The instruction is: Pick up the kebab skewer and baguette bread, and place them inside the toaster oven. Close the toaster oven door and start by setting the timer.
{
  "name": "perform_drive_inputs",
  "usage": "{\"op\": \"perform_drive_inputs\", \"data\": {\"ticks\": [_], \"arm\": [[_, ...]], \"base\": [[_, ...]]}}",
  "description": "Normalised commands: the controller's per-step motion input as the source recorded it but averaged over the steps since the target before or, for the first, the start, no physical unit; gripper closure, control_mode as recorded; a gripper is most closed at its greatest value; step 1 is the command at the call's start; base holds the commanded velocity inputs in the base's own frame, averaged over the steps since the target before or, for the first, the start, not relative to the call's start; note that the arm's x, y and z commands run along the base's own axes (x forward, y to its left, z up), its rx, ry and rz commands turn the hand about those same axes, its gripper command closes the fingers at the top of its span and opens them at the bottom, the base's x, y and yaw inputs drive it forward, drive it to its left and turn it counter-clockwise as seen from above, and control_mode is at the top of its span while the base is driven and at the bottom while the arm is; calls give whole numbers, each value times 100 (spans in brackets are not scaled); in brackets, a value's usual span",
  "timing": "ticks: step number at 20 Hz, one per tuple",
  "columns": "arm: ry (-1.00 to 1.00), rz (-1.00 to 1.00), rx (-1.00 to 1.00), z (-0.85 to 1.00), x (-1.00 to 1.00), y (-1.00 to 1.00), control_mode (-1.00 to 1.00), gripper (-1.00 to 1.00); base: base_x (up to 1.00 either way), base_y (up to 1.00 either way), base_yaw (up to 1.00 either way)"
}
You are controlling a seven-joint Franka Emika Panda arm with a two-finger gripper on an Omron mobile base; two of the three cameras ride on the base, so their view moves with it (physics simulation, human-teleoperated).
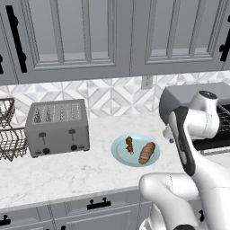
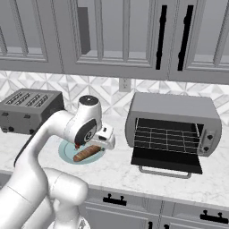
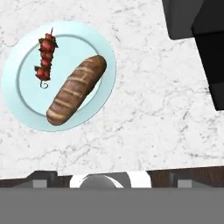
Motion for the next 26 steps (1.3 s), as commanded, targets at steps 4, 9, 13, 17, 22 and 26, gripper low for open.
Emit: {"op": "perform_drive_inputs", "data": {"ticks": [4, 9, 13, 17, 22, 26], "arm": [[22, -6, 9, -43, 43, 100, -100, -100], [21, -6, 5, -56, 19, 100, -100, -100], [7, -3, 1, -42, 15, 45, -100, -100], [0, -5, 0, -39, 48, 11, -100, -100], [4, -8, 0, -40, 41, 9, -100, -100], [3, -7, 0, -21, 22, -1, -100, -100]], "base": [[0, 0, 0], [0, 0, 0], [0, 0, 0], [0, 0, 0], [0, 0, 0], [0, 0, 0]]}}
